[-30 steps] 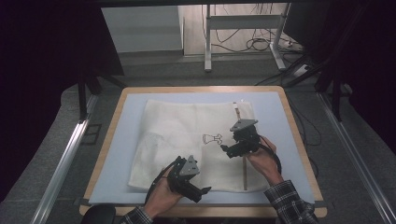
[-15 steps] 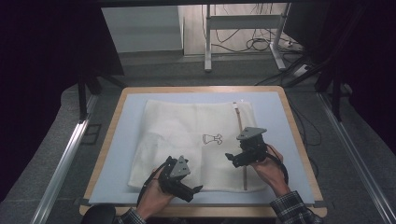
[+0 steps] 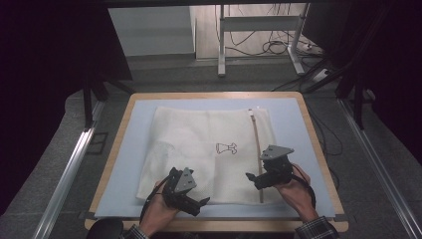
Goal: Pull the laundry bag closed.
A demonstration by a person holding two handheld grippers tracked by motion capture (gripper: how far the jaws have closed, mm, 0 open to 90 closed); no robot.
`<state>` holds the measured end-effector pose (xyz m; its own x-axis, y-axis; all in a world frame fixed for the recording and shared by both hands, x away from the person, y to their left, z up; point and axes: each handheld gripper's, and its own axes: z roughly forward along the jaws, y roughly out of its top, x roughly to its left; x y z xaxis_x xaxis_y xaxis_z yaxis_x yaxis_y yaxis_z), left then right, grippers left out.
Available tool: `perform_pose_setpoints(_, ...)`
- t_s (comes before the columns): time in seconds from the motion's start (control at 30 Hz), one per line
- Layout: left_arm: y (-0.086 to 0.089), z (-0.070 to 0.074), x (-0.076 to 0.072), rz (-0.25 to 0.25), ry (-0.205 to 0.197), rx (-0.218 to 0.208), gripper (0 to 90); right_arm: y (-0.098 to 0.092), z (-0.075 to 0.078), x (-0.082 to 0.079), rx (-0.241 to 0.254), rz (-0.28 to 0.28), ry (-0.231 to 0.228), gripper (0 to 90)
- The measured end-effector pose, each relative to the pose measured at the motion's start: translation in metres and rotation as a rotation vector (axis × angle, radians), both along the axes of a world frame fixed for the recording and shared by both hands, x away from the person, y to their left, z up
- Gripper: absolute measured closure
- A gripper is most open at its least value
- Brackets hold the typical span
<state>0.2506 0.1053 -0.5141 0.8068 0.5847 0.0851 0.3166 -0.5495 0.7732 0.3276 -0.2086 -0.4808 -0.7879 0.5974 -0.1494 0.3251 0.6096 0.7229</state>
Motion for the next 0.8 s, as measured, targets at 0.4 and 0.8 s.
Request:
perform_pose_setpoints(0.4,0.021,0.002,-0.006,0.038,0.004,-0.005,0.0,-0.014,-0.006,-0.017,-0.007,-0.036,0.037,0.0)
perform_pose_setpoints(0.8,0.044,0.008,-0.014,0.075,-0.049,-0.023,0.2,-0.024,-0.002,-0.032,0.022,-0.055,0.012,0.0)
